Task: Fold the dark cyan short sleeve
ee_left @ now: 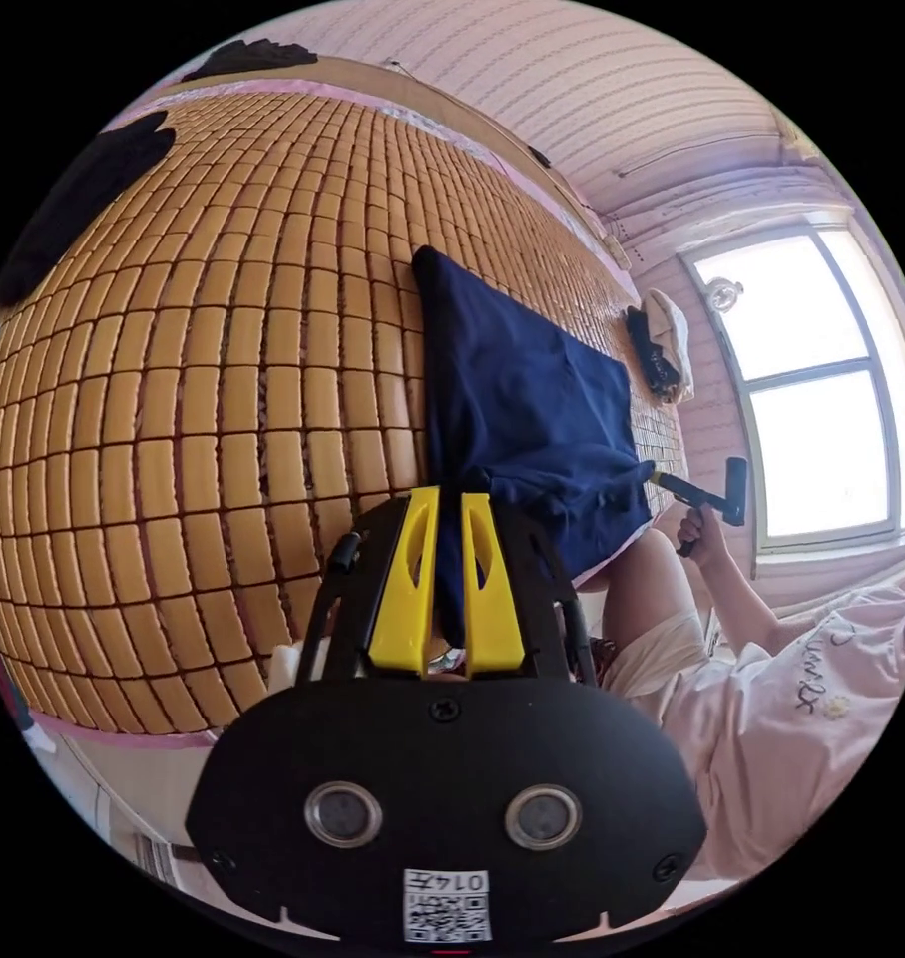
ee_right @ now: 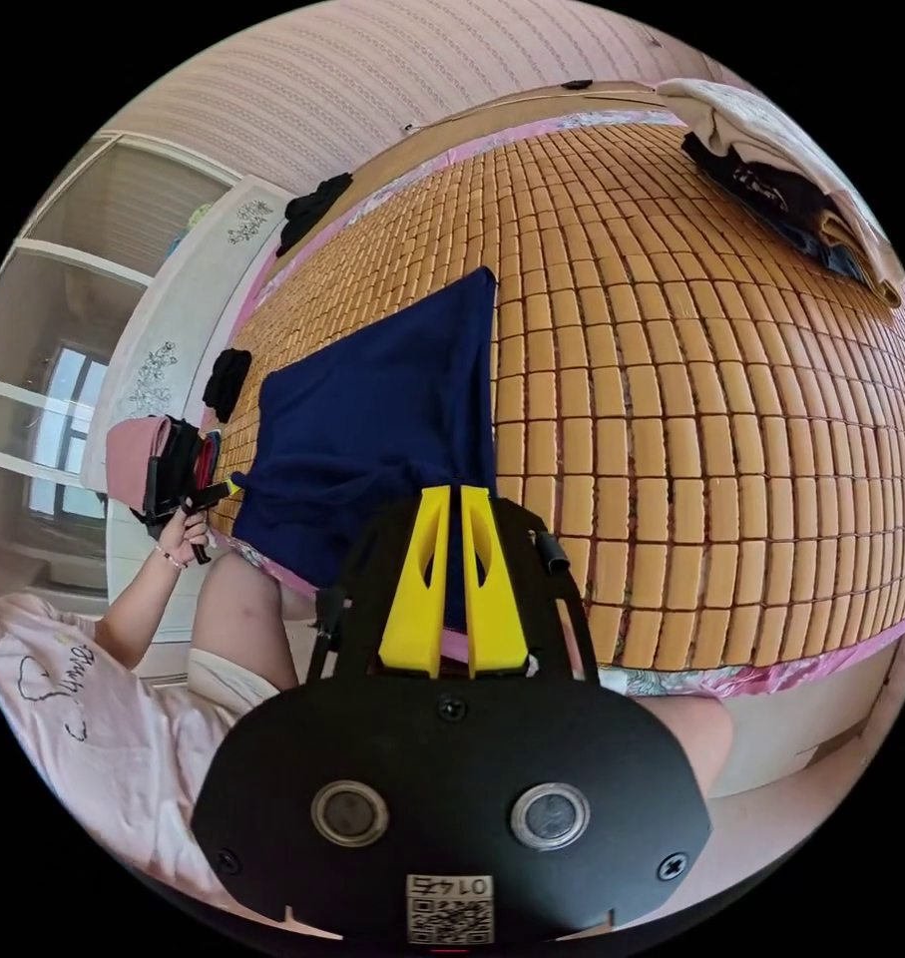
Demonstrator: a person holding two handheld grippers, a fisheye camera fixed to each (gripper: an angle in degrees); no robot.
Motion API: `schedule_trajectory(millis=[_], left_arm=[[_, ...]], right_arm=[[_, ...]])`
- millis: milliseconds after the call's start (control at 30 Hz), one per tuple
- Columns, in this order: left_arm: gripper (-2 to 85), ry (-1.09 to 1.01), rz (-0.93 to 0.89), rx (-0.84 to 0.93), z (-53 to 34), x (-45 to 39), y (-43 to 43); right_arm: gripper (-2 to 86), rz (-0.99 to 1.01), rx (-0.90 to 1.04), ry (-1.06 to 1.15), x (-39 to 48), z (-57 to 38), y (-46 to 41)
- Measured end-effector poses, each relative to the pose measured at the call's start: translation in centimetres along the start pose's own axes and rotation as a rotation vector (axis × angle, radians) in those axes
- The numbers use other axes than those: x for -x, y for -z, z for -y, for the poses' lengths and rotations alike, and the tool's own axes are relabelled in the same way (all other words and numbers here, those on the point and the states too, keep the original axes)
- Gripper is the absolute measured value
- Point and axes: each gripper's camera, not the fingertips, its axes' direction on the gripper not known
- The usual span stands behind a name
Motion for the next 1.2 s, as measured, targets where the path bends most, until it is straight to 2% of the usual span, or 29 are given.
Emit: schedule_trajectory(millis=[67,100,200,233,433,500,600,733,867,1033,1100,1200], left_arm=[[6.0,0.012,0.062,-0.03,-0.9,-0.5,0.7],[6.3,0.015,0.153,-0.048,-1.6,-1.2,1.5],[5.6,-0.084,0.403,-0.1,-3.7,-4.7,2.9],[5.3,-0.124,0.417,-0.094,-4.3,-6.2,2.9],[7.7,-0.193,0.171,0.001,-5.7,-12.4,-3.0],[8.1,-0.172,0.172,0.022,-5.3,-13.0,-5.0],[4.7,-0.119,0.164,0.016,-4.8,-13.3,-6.9],[-0.4,-0.199,0.181,0.062,-5.3,-14.8,-6.4],[-0.5,-0.241,0.158,0.121,-7.3,-16.0,-5.5],[2.9,-0.179,0.153,0.212,-9.3,-16.0,-6.9],[3.7,-0.169,0.15,0.192,-9.5,-16.2,-6.3],[3.9,-0.131,0.18,0.084,-9.3,-16.3,-4.1]], right_arm=[[1.0,-0.046,0.003,-0.001,0.2,-0.4,0.1],[1.0,-0.103,-0.018,-0.006,0.5,-0.9,0.7],[0.7,-0.212,-0.059,0.026,2.0,-2.2,2.0],[0.7,-0.211,-0.058,0.063,3.1,-2.7,1.9],[5.4,-0.092,0.039,0.213,8.5,-2.9,-2.8],[6.7,-0.078,0.06,0.198,8.9,-2.4,-4.4],[4.1,-0.101,0.06,0.162,9.1,-1.8,-5.4],[1.4,-0.047,0.103,0.2,9.5,-1.9,-4.4],[1.4,0.047,0.174,0.224,9.5,-2.3,-3.0],[3.8,0.108,0.271,0.185,8.4,-2.5,-3.4],[5.7,0.103,0.273,0.165,8.2,-2.6,-2.9],[7.7,0.027,0.154,0.105,7.6,-2.6,-0.7]])
